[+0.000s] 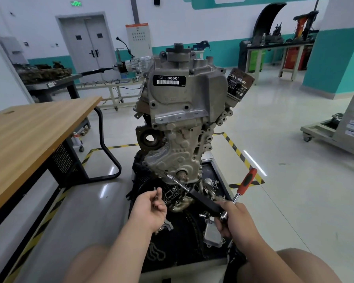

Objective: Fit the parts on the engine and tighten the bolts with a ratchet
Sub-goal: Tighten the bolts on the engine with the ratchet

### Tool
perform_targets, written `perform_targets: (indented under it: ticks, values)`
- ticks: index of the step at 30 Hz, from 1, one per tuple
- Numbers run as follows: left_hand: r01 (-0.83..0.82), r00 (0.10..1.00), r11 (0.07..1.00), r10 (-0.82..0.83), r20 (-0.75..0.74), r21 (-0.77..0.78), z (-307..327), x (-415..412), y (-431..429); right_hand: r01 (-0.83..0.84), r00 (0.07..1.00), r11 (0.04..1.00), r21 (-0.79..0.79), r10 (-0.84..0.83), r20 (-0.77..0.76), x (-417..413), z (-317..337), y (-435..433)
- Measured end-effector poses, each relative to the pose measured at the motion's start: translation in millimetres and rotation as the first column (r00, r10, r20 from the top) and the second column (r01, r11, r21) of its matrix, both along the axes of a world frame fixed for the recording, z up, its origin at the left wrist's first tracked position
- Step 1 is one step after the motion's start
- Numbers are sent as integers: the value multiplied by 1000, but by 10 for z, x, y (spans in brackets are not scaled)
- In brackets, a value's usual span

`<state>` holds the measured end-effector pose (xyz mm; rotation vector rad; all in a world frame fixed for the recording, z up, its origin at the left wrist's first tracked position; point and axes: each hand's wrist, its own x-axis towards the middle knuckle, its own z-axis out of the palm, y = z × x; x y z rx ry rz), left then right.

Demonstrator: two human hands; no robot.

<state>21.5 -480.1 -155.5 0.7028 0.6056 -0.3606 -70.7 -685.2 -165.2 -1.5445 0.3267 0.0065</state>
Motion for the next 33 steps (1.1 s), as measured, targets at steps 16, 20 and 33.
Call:
perform_targets:
  ticks: [16,20,33]
  values:
    - [-126,990,992,127,58,-11,-55,112,-58,-79,996,996,-28,78,-35,22,-38,20]
    - [-108,992,994,109,61,-27,-44,88,-60,-77,996,997,-33,75,-43,14,-54,29]
    - [-113,991,993,115,66,-34,5,44,-48,-49,997,998,-26,47,-64,-22,-11,37]
